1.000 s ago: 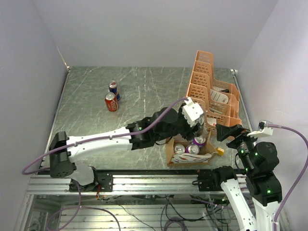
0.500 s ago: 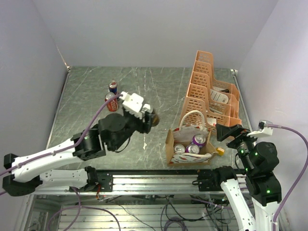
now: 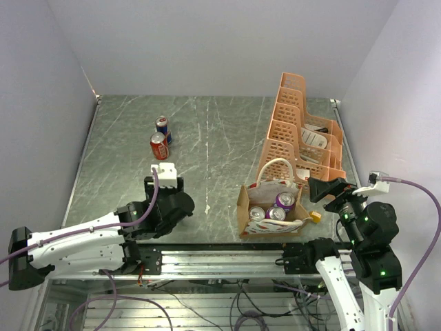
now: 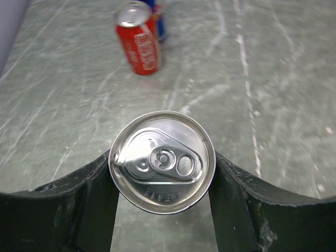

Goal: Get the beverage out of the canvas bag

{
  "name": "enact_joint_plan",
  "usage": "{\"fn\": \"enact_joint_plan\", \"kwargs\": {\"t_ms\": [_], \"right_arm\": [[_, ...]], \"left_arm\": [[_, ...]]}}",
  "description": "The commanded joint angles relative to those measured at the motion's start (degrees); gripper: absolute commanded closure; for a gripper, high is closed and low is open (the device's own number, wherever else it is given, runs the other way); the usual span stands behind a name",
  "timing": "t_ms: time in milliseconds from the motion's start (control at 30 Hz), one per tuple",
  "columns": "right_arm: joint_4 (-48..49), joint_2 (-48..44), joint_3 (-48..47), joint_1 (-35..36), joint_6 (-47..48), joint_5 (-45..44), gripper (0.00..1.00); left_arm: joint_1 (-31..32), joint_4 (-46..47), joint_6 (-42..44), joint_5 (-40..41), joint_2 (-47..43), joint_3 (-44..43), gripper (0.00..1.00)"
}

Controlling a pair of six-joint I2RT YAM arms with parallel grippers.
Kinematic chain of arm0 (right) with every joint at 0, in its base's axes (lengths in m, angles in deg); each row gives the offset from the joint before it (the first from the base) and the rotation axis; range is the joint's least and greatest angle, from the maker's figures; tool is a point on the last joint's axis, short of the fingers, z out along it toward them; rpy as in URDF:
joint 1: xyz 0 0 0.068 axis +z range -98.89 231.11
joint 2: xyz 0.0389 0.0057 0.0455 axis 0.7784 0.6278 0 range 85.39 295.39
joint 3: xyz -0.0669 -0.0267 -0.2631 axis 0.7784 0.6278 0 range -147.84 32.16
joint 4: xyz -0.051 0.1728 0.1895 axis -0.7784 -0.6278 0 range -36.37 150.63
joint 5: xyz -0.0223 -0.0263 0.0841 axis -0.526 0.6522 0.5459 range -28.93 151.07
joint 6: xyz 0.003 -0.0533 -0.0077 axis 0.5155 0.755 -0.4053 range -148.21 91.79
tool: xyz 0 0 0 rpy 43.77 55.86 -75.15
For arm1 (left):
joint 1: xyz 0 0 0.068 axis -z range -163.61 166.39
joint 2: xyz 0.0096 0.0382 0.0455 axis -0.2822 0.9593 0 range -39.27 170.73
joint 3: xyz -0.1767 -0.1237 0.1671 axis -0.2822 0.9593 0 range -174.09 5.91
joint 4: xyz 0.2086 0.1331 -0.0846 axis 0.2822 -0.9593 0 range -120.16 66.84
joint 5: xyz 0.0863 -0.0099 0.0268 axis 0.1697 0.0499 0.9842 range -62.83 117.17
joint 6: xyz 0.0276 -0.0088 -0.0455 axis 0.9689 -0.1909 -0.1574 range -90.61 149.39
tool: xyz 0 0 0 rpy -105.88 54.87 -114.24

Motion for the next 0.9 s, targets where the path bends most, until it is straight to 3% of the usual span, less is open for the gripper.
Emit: {"fn": "enact_joint_plan", "kwargs": {"t_ms": [0,200,367,500,633,867], "right_arm": [[1.02,0.43,0.56,-0.47,0.85,0.91,0.08],[1.07,0.41,0.55,-0.47,0.86,0.96,0.08],[1.14,0.32,0.64,-0.56,0.82,0.91,0.08],[1.14,0.26,0.64,-0.58,0.95,1.16,0.08],[1.12,0.14,0.64,-0.61,0.97,1.23,0.08],[1.05,0.1,0.7,-0.6,1.02,1.36,0.08]], "left_arm": [[-7.86,6.98,-6.77,9.67,-0.37,0.98,0.93],[-25.63,26.0,7.87,-5.05,2.8,3.16,0.93],[-33.81,35.17,7.57,-9.27,8.18,3.88,0.93],[-34.53,51.19,15.79,-10.18,14.02,7.67,0.93],[-35.16,55.31,16.9,-6.77,20.78,6.42,0.93],[-36.38,63.86,20.75,-8.52,26.2,6.89,0.93]]}}
